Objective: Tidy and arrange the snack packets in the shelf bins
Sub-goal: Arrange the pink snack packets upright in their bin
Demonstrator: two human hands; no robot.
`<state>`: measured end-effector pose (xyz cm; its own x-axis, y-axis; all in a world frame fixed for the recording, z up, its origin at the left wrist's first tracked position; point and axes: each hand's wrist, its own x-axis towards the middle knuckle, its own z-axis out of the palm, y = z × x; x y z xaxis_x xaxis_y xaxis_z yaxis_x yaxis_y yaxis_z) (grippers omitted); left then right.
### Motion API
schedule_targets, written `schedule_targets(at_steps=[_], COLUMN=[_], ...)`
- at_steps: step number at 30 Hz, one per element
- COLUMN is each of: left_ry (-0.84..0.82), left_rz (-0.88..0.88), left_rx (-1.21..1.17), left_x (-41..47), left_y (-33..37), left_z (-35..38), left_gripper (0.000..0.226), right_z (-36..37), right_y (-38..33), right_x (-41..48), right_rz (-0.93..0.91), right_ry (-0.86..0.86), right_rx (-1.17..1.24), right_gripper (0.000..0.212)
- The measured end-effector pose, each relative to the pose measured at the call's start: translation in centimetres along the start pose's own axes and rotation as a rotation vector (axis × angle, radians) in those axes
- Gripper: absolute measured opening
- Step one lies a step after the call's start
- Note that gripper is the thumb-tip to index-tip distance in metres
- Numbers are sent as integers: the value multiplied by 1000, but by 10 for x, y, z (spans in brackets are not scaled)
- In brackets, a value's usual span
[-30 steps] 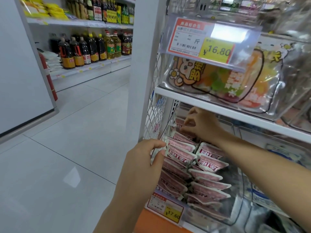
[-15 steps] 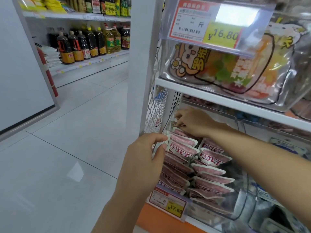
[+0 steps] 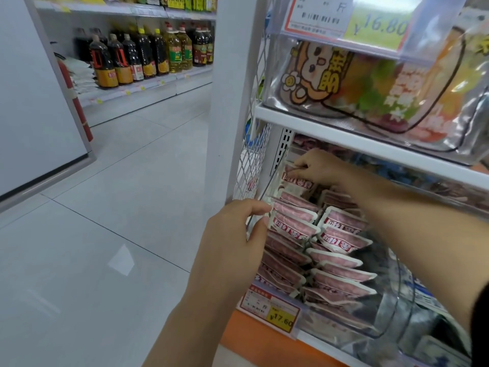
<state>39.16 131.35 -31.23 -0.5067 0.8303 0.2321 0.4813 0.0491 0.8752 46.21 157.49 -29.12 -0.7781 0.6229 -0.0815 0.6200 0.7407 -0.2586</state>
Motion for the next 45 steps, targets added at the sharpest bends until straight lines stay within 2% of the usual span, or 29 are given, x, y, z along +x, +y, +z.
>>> schedule_targets(at_steps=[3, 5, 7, 9, 11, 13, 17, 18, 21, 25, 28, 30, 33, 36, 40, 42, 45], left_ry=[3, 0, 0, -1, -2, 0, 6, 8, 11, 24, 27, 34, 42, 56, 73, 73, 72], left_rz=[-2, -7, -4, -8, -12, -15, -9, -7, 1, 22, 38, 54, 52, 71, 94, 107, 102], left_rx=[-7, -11, -17, -25, -21, -15, 18, 26, 40, 66, 90, 114, 142, 179, 211, 212, 220], left_x=[0, -1, -2, -2, -2, -3, -1, -1, -1, -1, -2, -2, -3, -3, -4, -3, 0], left_y=[0, 1, 2, 2, 3, 3, 2, 2, 3, 4, 6, 7, 9, 9, 9, 7, 6], left_z=[0, 0, -1, -1, -1, 0, 3, 3, 5, 8, 9, 10, 14, 18, 20, 20, 20], left_gripper=[18, 18, 18, 18, 17, 18, 19, 19, 19, 19, 19, 19, 20, 22, 21, 21, 21], right_z=[5, 13, 20, 22, 19, 20, 23, 23, 22, 13, -5, -12, -12, -14, -14, -13, -13], right_y=[-7, -6, -1, 4, 1, -3, 0, 1, -1, 1, 18, 32, 46, 41, 32, 31, 34], right_x=[-1, -5, -13, -24, -37, -48, -50, -46, -32, -27, -44, -63, -78, -76, -69, -68, -67], right_rz=[-32, -65, -91, -103, -104, -58, -8, -10, -37, -57, 101, 190, 195, 172, 174, 189, 220], right_ry=[-53, -58, -56, -49, 55, 149, -50, -52, 88, 135, 285, 195, -15, -41, -114, -139, -99], right_rx=[-29, -179, -321, -281, -129, -160, -298, -312, -445, -176, 118, 17, -277, -361, -495, -497, -303], right_gripper=[31, 23, 27, 34, 33, 38, 46, 44, 36, 35, 31, 32, 40, 43, 29, 30, 39])
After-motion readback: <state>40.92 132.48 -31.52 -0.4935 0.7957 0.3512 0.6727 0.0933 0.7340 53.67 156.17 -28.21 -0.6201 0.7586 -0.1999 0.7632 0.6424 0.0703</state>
